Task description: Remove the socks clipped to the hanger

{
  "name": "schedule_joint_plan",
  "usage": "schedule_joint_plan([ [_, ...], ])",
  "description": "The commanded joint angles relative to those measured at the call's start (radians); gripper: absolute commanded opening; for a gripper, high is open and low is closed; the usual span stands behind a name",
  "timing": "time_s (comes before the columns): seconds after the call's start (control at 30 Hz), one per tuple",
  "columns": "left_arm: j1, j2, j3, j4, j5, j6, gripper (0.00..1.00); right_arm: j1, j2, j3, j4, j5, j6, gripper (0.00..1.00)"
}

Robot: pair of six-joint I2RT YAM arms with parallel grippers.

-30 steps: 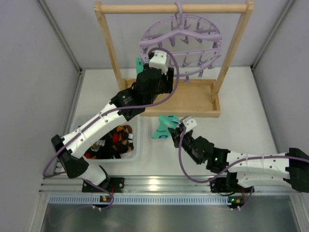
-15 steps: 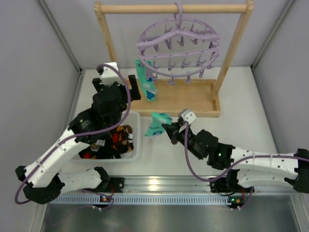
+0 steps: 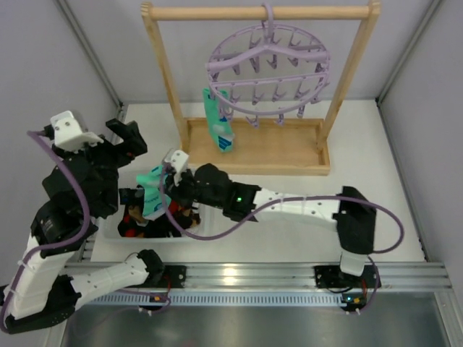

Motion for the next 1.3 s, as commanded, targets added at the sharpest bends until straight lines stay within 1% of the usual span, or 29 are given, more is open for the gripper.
schedule_joint_plan([
  [0.0, 0.002, -0.034, 0.013, -0.032, -0.058, 0.026, 0.99, 0.003, 0.197, 0.152, -0.125, -0.126, 0.036, 0.00],
  [0.03, 0.002, -0.038, 0.009, -0.031, -0.055, 0.026, 0.99, 0.003, 0.294, 0.189, -0.166, -0.113, 0.039, 0.00],
  [0.07, 0.002, -0.039, 0.006, -0.031, -0.052, 0.026, 0.99, 0.003, 0.340, 0.231, -0.194, -0.109, 0.047, 0.00],
  [0.1, 0.002, -0.041, -0.003, -0.032, -0.051, 0.027, 0.99, -0.006, 0.385, 0.312, -0.228, -0.106, 0.051, 0.00],
  [0.13, 0.002, -0.041, -0.006, -0.032, -0.052, 0.026, 0.99, -0.011, 0.425, 0.344, -0.242, -0.096, 0.057, 0.00],
  [0.17, 0.002, -0.044, -0.017, -0.035, -0.052, 0.021, 0.98, -0.018, 0.486, 0.381, -0.298, -0.092, 0.082, 0.00],
  [0.3, 0.002, -0.083, -0.061, -0.046, -0.019, -0.003, 0.98, -0.057, 0.532, 0.349, -0.305, -0.089, 0.151, 0.00],
  [0.43, 0.002, -0.125, -0.112, -0.045, 0.009, -0.029, 0.99, -0.063, 0.509, 0.310, -0.294, -0.089, 0.149, 0.07],
  [0.5, 0.002, -0.131, -0.133, -0.046, 0.031, -0.039, 0.99, -0.063, 0.473, 0.288, -0.282, -0.089, 0.143, 0.13],
  [0.53, 0.002, -0.128, -0.135, -0.061, 0.034, -0.048, 0.99, -0.063, 0.457, 0.279, -0.280, -0.093, 0.140, 0.21],
  [0.6, 0.002, -0.123, -0.142, -0.072, 0.041, -0.057, 0.99, -0.063, 0.401, 0.248, -0.268, -0.096, 0.139, 0.29],
  [0.63, 0.002, -0.123, -0.145, -0.072, 0.044, -0.057, 0.98, -0.063, 0.381, 0.237, -0.257, -0.104, 0.137, 0.37],
  [0.67, 0.002, -0.125, -0.149, -0.072, 0.046, -0.060, 0.99, -0.061, 0.340, 0.227, -0.254, -0.110, 0.136, 0.44],
  [0.7, 0.002, -0.123, -0.155, -0.072, 0.055, -0.060, 0.99, -0.063, 0.316, 0.208, -0.253, -0.116, 0.136, 0.48],
  [0.73, 0.002, -0.130, -0.158, -0.075, 0.063, -0.063, 0.98, -0.063, 0.272, 0.196, -0.253, -0.127, 0.136, 0.56],
  [0.83, 0.002, -0.146, -0.175, -0.072, 0.107, -0.071, 0.99, -0.063, 0.174, 0.139, -0.208, -0.132, 0.136, 0.73],
  [0.9, 0.002, -0.154, -0.194, -0.071, 0.139, -0.075, 0.99, -0.067, 0.122, 0.095, -0.201, -0.133, 0.136, 0.74],
  [0.93, 0.002, -0.163, -0.202, -0.071, 0.184, -0.082, 0.99, -0.071, 0.067, 0.075, -0.196, -0.130, 0.134, 0.77],
  [1.0, 0.002, -0.169, -0.225, -0.069, 0.231, -0.085, 0.99, -0.078, 0.007, 0.001, -0.178, -0.118, 0.131, 0.80],
  [1.03, 0.004, -0.177, -0.233, -0.069, 0.277, -0.086, 0.99, -0.084, -0.056, -0.028, -0.168, -0.106, 0.134, 0.82],
  [1.07, 0.002, -0.182, -0.250, -0.071, 0.294, -0.086, 0.98, -0.090, -0.087, -0.090, -0.152, -0.101, 0.139, 0.84],
  [1.13, 0.002, -0.195, -0.267, -0.071, 0.311, -0.085, 0.98, -0.118, -0.148, -0.158, -0.135, -0.089, 0.143, 0.88],
  [1.2, 0.002, -0.211, -0.296, -0.069, 0.346, -0.085, 0.99, -0.155, -0.230, -0.255, -0.119, -0.028, 0.140, 0.90],
  [1.27, 0.002, -0.240, -0.331, -0.069, 0.395, -0.079, 0.98, -0.193, -0.287, -0.340, -0.104, -0.020, 0.148, 0.91],
])
